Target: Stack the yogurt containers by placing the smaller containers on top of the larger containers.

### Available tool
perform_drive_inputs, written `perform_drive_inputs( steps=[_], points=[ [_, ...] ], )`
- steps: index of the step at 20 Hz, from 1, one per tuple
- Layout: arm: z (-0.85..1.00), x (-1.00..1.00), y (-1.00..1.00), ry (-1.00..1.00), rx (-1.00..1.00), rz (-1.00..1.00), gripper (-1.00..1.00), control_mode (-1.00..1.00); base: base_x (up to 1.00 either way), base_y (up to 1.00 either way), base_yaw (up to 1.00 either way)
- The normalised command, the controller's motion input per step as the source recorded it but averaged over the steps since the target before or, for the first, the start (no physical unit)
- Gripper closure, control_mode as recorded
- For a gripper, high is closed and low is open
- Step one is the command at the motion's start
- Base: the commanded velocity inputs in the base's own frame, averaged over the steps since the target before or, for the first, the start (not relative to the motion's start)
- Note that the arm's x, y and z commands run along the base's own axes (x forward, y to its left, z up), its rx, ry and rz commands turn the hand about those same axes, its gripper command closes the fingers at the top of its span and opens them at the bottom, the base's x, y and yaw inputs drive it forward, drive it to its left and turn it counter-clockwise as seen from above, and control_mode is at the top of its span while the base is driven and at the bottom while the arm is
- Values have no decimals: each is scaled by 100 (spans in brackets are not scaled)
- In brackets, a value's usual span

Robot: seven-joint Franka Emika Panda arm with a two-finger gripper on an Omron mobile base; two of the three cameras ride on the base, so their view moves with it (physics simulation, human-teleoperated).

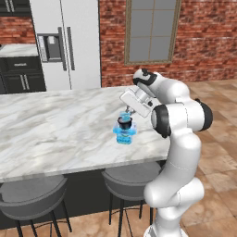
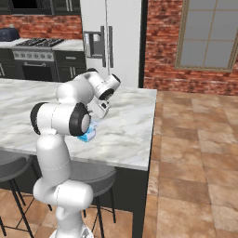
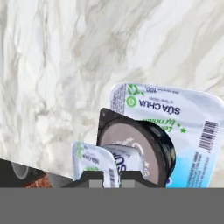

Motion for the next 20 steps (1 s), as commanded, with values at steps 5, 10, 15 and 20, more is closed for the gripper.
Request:
perform_drive_inputs(
  steps=[5,10,15,20],
  points=[
    [-2,-13,-1,0,0,0,100,-100,0,0,0],
    [-2,-18,-2,0,0,0,100,-100,0,0,0],
    [-3,-14,0,-1,0,0,100,-100,0,0,0],
    [0,-8,-1,-2,0,0,-100,-100,0,0,0]
  ],
)
